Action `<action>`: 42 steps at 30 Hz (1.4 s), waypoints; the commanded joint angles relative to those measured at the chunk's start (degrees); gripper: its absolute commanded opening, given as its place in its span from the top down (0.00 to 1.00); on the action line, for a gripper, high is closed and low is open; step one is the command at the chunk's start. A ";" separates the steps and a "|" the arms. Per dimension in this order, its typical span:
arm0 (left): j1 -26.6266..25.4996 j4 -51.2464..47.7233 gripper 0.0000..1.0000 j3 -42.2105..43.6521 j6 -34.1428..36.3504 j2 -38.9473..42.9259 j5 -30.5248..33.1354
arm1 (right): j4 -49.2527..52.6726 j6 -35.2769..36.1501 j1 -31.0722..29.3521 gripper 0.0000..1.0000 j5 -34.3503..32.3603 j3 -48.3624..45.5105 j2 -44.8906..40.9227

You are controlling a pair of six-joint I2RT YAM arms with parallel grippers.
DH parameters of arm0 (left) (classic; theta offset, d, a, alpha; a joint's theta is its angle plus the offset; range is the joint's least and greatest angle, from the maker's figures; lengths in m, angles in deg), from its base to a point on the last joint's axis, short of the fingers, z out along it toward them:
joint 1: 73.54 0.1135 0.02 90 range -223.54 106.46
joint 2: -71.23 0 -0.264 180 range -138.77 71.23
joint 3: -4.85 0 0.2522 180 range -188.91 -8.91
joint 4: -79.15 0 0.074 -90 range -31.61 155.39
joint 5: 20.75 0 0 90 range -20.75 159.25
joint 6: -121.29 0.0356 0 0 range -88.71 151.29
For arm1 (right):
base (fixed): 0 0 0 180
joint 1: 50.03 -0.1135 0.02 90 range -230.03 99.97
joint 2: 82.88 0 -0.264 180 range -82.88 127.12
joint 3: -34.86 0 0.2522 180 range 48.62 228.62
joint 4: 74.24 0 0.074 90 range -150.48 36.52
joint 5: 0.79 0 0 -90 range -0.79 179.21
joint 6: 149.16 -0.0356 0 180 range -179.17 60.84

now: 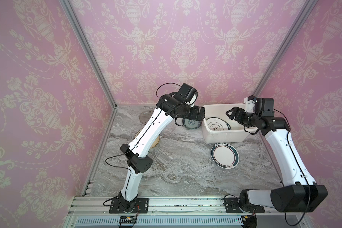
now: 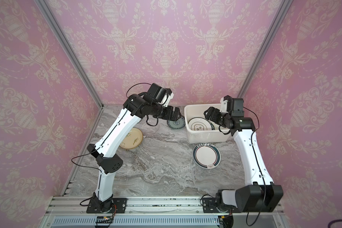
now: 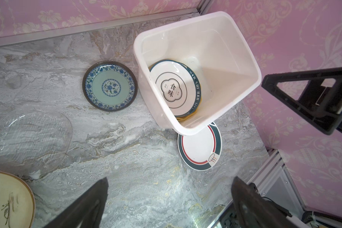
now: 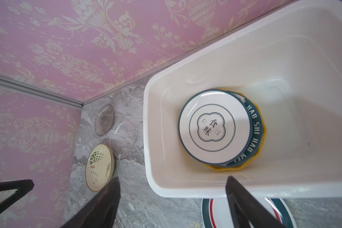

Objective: Place the plates into the plastic bin on the countertop
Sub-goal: 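Open the right gripper and lift it out of the bin, then move both grippers down to the green-rimmed plate beside the bin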

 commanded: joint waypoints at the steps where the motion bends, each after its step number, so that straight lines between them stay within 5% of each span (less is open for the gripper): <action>1: -2.03 1.87 0.01 10.37 -0.89 7.42 1.82 | 5.98 -1.26 -0.04 0.16 1.18 -4.88 -5.95; 11: -2.94 36.63 0.01 63.25 -26.29 34.75 -6.83 | 12.06 -2.56 -0.13 0.17 1.69 -16.16 -18.72; 18: -3.00 57.63 0.01 84.68 -42.98 39.51 -12.59 | 13.61 -3.31 0.45 0.15 0.67 -22.49 -22.35; 30: -3.24 75.16 0.01 87.03 -54.74 25.14 -20.85 | 10.78 -3.25 9.91 0.14 0.72 -33.53 -20.89; 42: -7.00 93.76 0.01 83.16 -67.67 8.82 -16.25 | 4.43 -6.31 17.76 0.14 -3.23 -38.68 -17.46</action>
